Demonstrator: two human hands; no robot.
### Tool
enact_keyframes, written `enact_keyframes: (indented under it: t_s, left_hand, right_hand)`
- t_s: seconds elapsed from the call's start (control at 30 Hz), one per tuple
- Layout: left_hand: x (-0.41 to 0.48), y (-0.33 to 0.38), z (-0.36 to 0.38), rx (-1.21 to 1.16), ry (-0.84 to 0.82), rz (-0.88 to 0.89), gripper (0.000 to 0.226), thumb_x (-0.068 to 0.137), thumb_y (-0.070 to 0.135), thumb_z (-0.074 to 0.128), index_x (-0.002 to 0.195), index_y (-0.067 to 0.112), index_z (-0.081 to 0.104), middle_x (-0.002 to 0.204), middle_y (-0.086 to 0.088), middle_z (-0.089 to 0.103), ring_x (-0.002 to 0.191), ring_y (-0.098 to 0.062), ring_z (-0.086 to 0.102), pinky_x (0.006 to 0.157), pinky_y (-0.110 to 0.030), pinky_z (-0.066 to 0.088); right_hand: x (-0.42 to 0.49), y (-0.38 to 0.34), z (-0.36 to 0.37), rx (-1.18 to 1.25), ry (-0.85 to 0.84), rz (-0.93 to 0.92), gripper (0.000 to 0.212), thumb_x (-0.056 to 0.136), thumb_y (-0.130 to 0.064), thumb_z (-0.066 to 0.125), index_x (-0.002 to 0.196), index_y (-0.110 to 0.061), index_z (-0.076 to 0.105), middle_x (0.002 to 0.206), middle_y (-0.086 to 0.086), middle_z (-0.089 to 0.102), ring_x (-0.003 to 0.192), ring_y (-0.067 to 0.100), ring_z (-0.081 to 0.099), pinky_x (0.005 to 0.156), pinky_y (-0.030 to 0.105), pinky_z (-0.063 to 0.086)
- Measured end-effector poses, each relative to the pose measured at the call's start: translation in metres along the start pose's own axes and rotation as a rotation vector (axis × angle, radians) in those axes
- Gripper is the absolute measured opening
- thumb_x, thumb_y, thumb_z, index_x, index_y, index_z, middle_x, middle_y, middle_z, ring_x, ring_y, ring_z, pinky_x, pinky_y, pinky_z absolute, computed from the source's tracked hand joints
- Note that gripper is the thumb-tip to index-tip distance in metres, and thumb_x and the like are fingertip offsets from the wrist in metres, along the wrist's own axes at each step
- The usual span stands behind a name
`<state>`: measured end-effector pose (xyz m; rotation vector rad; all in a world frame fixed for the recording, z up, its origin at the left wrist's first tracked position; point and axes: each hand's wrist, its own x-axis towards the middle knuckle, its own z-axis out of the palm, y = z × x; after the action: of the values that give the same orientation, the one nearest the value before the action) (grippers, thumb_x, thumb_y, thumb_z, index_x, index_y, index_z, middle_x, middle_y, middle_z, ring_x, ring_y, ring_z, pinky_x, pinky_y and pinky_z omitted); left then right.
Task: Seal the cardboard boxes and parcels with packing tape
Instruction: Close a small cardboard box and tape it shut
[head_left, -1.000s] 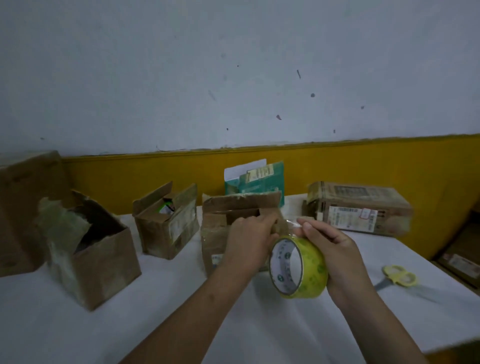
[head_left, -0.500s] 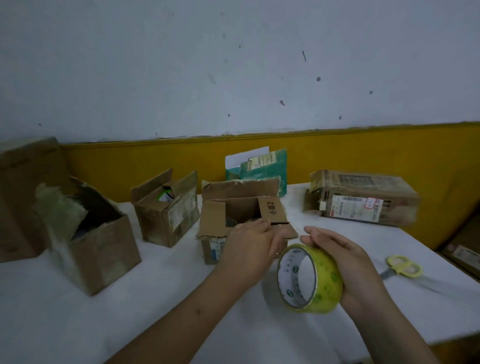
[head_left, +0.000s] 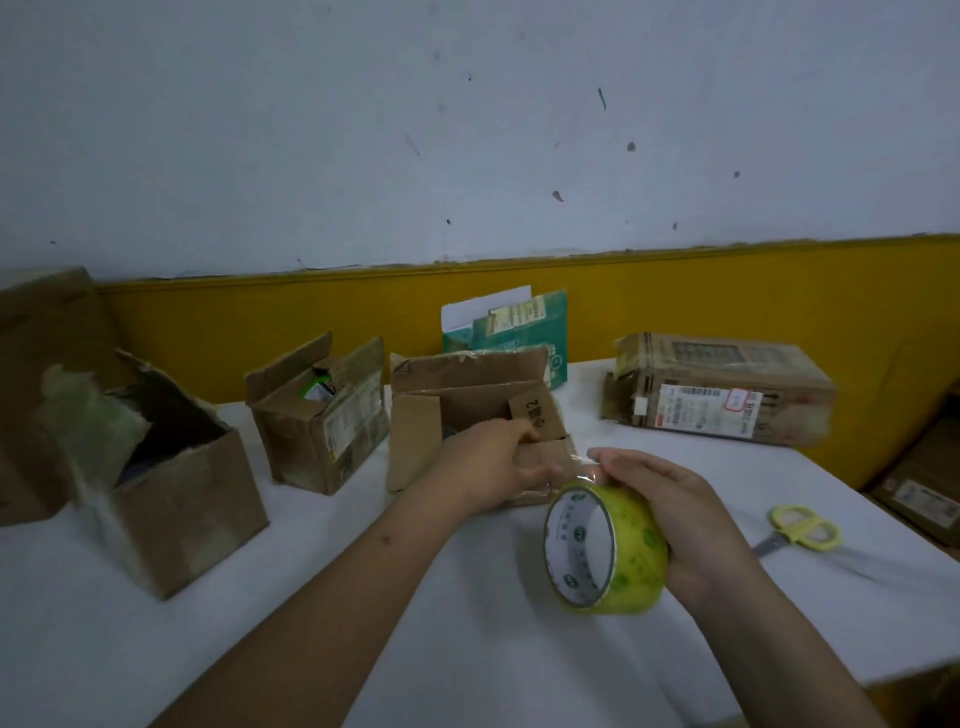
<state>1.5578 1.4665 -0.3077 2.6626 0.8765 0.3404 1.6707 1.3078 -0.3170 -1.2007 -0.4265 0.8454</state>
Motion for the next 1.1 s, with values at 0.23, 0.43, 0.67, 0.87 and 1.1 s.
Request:
enact_keyframes:
  t_s: [0.23, 0.43, 0.67, 0.87, 1.1]
  left_hand:
    - [0.005, -0.001, 0.005, 0.087, 0.152, -0.022, 0.03, 0.082, 0.053, 0.071, 0.096, 0.028, 0.06, 0.094, 0.009, 0.067, 0.085, -0.012, 0.06, 0.057, -0.028, 0.038]
    - [0.02, -0.011, 0.016, 0.055, 0.259, -0.091, 0.016, 0.084, 0.042, 0.073, 0.081, 0.028, 0.065, 0.08, 0.01, 0.067, 0.081, -0.012, 0.064, 0.057, -0.026, 0.039]
    - [0.027, -0.029, 0.006, -0.146, 0.098, -0.022, 0.013, 0.087, 0.041, 0.071, 0.082, 0.029, 0.069, 0.086, 0.011, 0.069, 0.08, -0.011, 0.062, 0.064, -0.028, 0.048]
    - [0.026, -0.035, -0.007, -0.331, -0.089, -0.006, 0.027, 0.088, 0.043, 0.066, 0.095, 0.019, 0.077, 0.096, 0.006, 0.072, 0.089, -0.007, 0.063, 0.084, -0.037, 0.054]
    - [0.032, -0.029, -0.003, -0.386, 0.02, -0.116, 0.053, 0.099, 0.04, 0.054, 0.061, 0.005, 0.058, 0.045, 0.003, 0.037, 0.039, -0.008, 0.032, 0.052, -0.029, 0.025]
  right_hand:
    - [0.024, 0.009, 0.016, -0.143, 0.019, 0.015, 0.005, 0.082, -0.005, 0.074, 0.08, -0.006, 0.078, 0.088, 0.016, 0.075, 0.083, 0.03, 0.072, 0.078, 0.041, 0.06]
    - [0.048, 0.018, 0.03, -0.222, 0.024, -0.006, 0.005, 0.079, -0.009, 0.078, 0.075, -0.011, 0.079, 0.087, 0.013, 0.075, 0.088, 0.032, 0.071, 0.087, 0.047, 0.058]
    - [0.065, 0.02, 0.043, -0.216, 0.01, -0.034, 0.006, 0.084, -0.008, 0.074, 0.088, -0.005, 0.077, 0.088, 0.017, 0.075, 0.085, 0.029, 0.07, 0.085, 0.042, 0.057]
    - [0.071, 0.018, 0.046, -0.237, 0.025, -0.024, 0.004, 0.083, -0.006, 0.074, 0.086, -0.006, 0.077, 0.084, 0.014, 0.076, 0.086, 0.028, 0.071, 0.08, 0.037, 0.057]
    - [0.07, 0.014, 0.048, -0.268, 0.029, -0.008, 0.006, 0.083, -0.007, 0.075, 0.088, -0.005, 0.077, 0.084, 0.013, 0.076, 0.077, 0.022, 0.07, 0.063, 0.026, 0.055]
